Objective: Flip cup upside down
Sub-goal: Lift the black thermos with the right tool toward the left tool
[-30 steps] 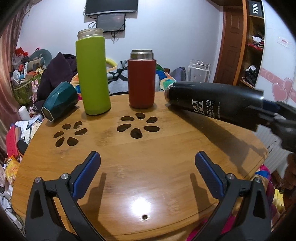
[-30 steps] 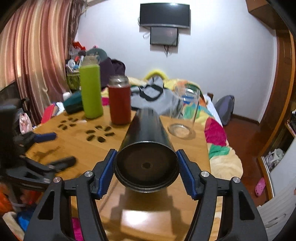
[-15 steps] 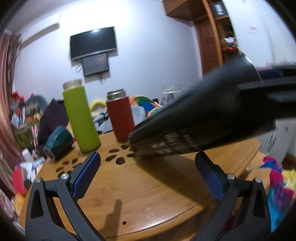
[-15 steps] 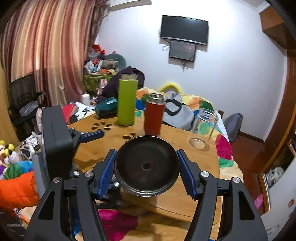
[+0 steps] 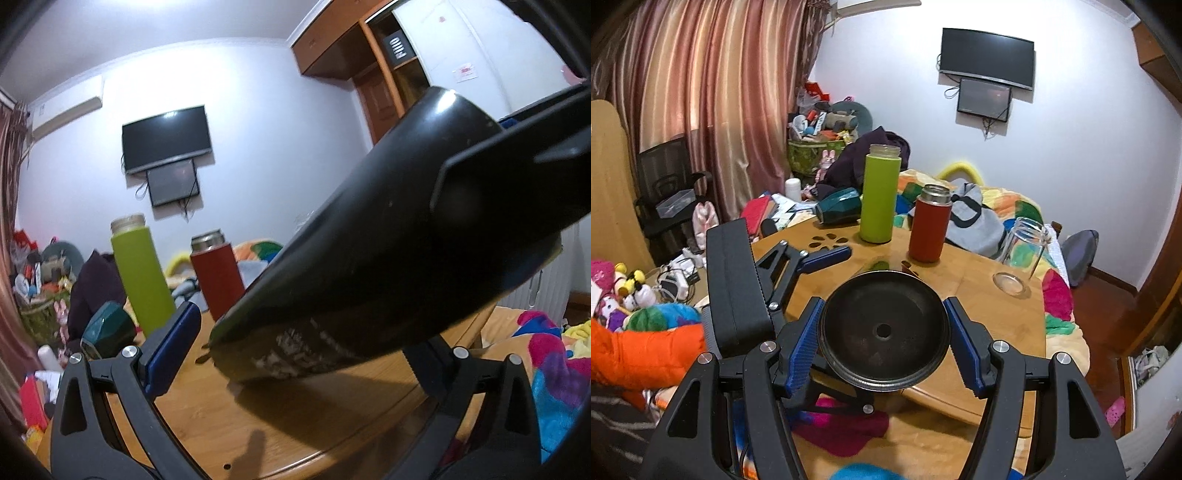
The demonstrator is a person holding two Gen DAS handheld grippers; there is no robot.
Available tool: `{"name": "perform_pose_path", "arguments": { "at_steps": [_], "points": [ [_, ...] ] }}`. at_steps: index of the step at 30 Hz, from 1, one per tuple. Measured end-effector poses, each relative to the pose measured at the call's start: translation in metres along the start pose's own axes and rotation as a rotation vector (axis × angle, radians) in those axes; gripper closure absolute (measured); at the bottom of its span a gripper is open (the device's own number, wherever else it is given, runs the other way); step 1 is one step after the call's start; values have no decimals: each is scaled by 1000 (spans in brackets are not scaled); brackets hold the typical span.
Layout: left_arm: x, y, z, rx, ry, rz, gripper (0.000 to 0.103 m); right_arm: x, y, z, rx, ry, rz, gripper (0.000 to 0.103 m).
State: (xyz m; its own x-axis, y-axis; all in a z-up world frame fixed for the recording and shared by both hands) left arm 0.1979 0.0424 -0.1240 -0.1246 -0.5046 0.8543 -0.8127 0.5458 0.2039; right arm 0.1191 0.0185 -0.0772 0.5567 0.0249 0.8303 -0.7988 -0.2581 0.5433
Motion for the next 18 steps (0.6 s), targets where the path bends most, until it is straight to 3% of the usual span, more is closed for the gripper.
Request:
{"name": "perform_pose_path", "arguments": {
  "at_steps": [18],
  "points": [
    [4,6,16,65,-118,52,0,-24,4,11,102,30,-133,39]
  ]
}}
Point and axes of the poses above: each gripper's, at about its wrist camera, not at the fingertips, and y roughly against the way its jaws point, z to its right, x to its top, the point moved 10 cm from there along -y, roughly the way its jaws point, and after that the axes turned 14 degrees about -y, right-handed, at the moved point
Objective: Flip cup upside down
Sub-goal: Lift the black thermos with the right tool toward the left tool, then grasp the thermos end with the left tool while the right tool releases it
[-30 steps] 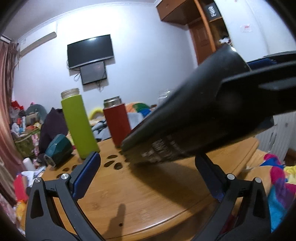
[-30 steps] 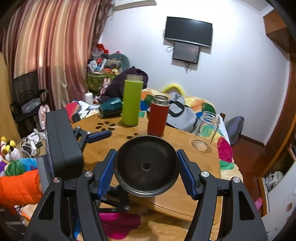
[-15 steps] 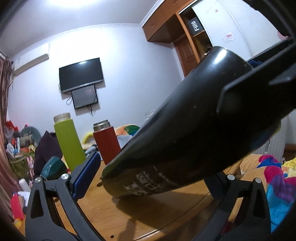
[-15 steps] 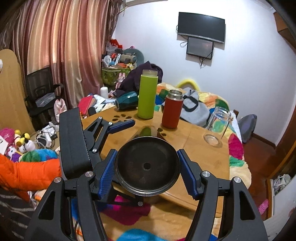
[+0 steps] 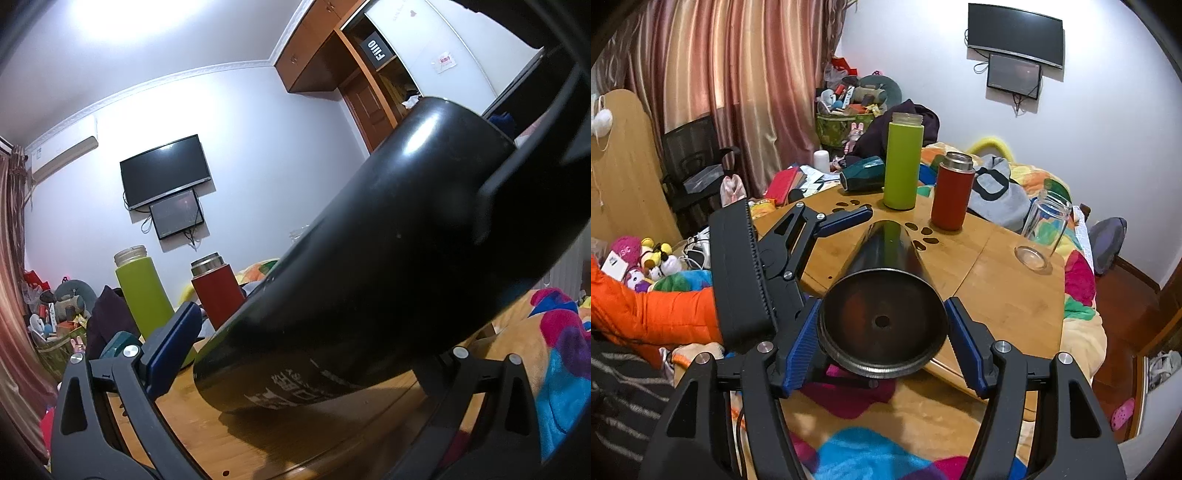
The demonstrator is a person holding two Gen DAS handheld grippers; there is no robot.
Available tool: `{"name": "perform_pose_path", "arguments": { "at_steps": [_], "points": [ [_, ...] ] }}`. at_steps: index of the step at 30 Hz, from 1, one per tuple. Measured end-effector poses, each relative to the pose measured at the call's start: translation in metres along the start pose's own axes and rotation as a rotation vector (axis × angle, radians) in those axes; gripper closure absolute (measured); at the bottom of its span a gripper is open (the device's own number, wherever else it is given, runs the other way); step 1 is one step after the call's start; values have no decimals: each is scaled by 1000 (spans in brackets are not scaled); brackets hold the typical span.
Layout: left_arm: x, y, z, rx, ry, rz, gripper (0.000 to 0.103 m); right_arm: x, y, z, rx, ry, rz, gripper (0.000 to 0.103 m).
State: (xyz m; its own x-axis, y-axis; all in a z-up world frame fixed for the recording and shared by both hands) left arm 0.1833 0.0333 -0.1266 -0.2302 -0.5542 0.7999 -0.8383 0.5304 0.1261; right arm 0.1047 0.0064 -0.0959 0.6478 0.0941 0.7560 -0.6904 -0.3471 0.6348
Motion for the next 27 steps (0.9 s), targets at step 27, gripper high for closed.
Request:
{"name": "perform_pose_path", "arguments": {
  "at_steps": [27],
  "points": [
    [12,0,-73,-53,218,-170,38,38,5,37,-160,-114,179,23]
  ]
}}
Point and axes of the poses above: each gripper's, at about its wrist camera, not at the fingertips, and y roughly against the way its jaws point, z to its right, x to its top, the point moved 10 cm from there along -y, roughly the way its jaws point, and after that the axes turned 14 degrees about -y, right-handed, at the moved point
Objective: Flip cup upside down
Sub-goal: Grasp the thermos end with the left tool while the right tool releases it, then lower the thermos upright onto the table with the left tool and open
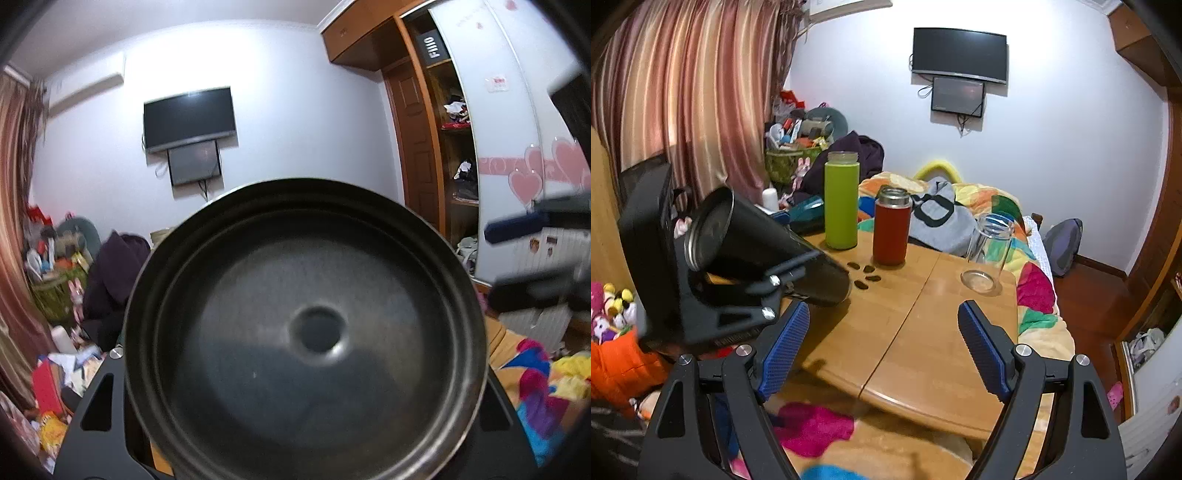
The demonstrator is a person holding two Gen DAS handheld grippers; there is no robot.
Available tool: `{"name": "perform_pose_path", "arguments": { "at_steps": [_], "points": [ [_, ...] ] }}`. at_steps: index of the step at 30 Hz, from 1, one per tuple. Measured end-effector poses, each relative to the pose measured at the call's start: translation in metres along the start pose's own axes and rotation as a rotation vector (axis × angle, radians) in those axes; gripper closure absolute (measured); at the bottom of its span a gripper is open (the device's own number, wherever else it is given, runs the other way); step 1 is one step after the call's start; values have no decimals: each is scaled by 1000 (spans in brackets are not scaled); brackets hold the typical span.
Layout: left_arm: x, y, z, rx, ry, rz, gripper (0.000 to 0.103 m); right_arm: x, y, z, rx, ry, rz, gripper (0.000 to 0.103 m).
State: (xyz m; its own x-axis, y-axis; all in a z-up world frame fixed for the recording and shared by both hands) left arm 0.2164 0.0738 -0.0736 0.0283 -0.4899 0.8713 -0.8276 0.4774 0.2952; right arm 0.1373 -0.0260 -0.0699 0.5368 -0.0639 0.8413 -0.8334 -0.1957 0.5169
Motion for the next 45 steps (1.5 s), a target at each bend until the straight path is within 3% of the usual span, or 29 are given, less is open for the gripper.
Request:
{"name": "perform_pose_path", "arguments": {
  "at_steps": [9,15,22,38,40,43,45],
  "points": [
    [15,-34,-21,-163,106,-115,38,5,-23,4,-24,-43,41,23],
    [21,-58,-24,-225,124,-177,38,11,-34,6,-48,-70,73,22],
    [24,-80,-28,-239,141,-192,39,12,-46,11,-65,-109,85,22],
    [15,-74,-40,-225,140,-192,39,11,-54,11,-35,-158,72,22],
    [15,-72,-41,-229,143,-192,32,12,-54,10,-35,-154,73,22],
    [14,-61,-44,-207,146,-165,6,14,-51,8,-33,-151,79,23],
    [16,-50,-46,-187,136,-138,5,16,-49,6,-31,-149,85,23]
  ]
}}
Point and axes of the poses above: each gripper's, at about its wrist camera, not at the fingertips, and y roughly against the way its jaws point, z to its right, x to its top, the point moved 10 cm from there along -y, roughly the way its jaws point, and after that the axes turned 14 degrees about -y, right-handed, at the moved point
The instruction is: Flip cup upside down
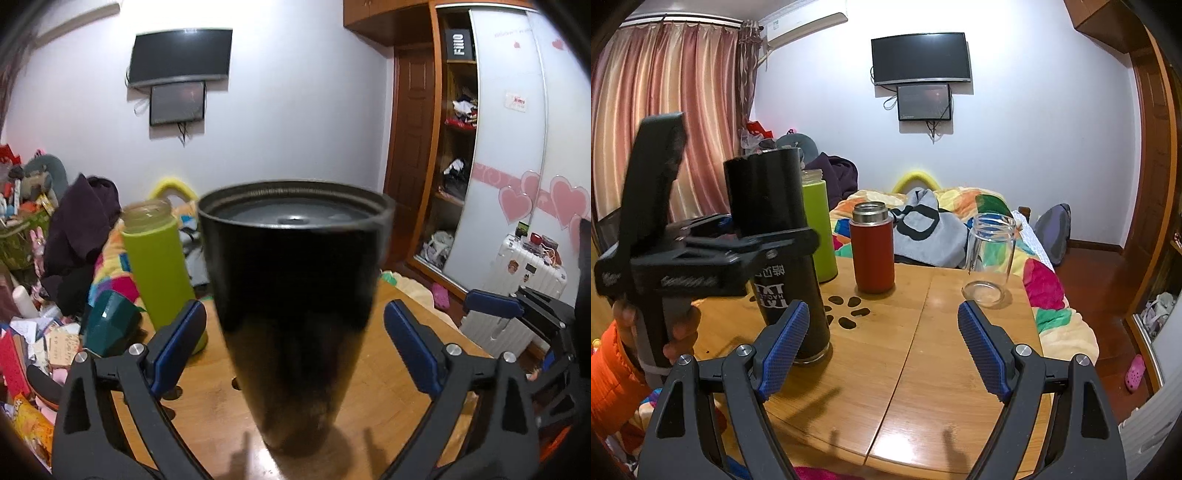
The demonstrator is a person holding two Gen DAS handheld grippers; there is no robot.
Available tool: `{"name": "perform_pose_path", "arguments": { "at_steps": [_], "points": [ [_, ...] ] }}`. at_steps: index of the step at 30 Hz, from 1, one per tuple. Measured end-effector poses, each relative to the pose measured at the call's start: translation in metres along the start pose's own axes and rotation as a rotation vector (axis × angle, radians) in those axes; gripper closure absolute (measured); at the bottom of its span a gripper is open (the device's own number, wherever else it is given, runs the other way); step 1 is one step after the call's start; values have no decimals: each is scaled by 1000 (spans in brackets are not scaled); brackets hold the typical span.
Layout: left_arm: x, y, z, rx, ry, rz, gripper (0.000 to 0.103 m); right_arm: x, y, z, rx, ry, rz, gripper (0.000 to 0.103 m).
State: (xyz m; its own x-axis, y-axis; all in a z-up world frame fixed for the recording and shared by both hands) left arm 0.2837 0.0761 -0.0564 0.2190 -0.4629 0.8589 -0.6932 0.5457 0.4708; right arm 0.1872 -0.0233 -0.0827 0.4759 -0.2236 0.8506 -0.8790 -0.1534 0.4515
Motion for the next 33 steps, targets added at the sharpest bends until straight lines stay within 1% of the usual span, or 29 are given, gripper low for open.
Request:
{"name": "perform_pose_path", "arguments": {
  "at_steps": [3,5,8,10,14,20,25,33],
  "points": [
    [-1,16,0,36,-23,18,4,2,3,-4,5,0,8,21],
    [-1,31,-2,88,-40,38,1,4,6,-7,13,1,15,17],
    [-3,52,-2,141,-57,73,0,6,16,-15,27,10,41,10],
    [-2,65,0,173,-73,99,0,9,21,-19,31,12,57,3],
    [-7,86,3,251,-90,130,0,10,33,-26,37,-5,80,1],
    [-13,103,6,286,-52,157,0,11,53,-32,-2,-15,143,0],
    [-16,119,3,305,-12,187,0,13,67,-39,-37,9,194,0],
    [-18,130,3,330,2,203,0,15,72,-46,-45,21,224,0]
  ]
}}
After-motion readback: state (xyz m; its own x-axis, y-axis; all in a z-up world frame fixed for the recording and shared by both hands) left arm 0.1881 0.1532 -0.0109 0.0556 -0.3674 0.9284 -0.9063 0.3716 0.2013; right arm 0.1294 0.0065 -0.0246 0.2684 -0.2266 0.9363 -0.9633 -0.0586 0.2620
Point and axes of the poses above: each gripper's, at about its wrist camera, not at the fingertips, and y roughly against the way its jaws point, z to its right, x to its top, the point moved 10 cm from there along -y, roughly the way its jaws point, and after that the axes turned 14 degrees about -y, right-handed, at the moved point
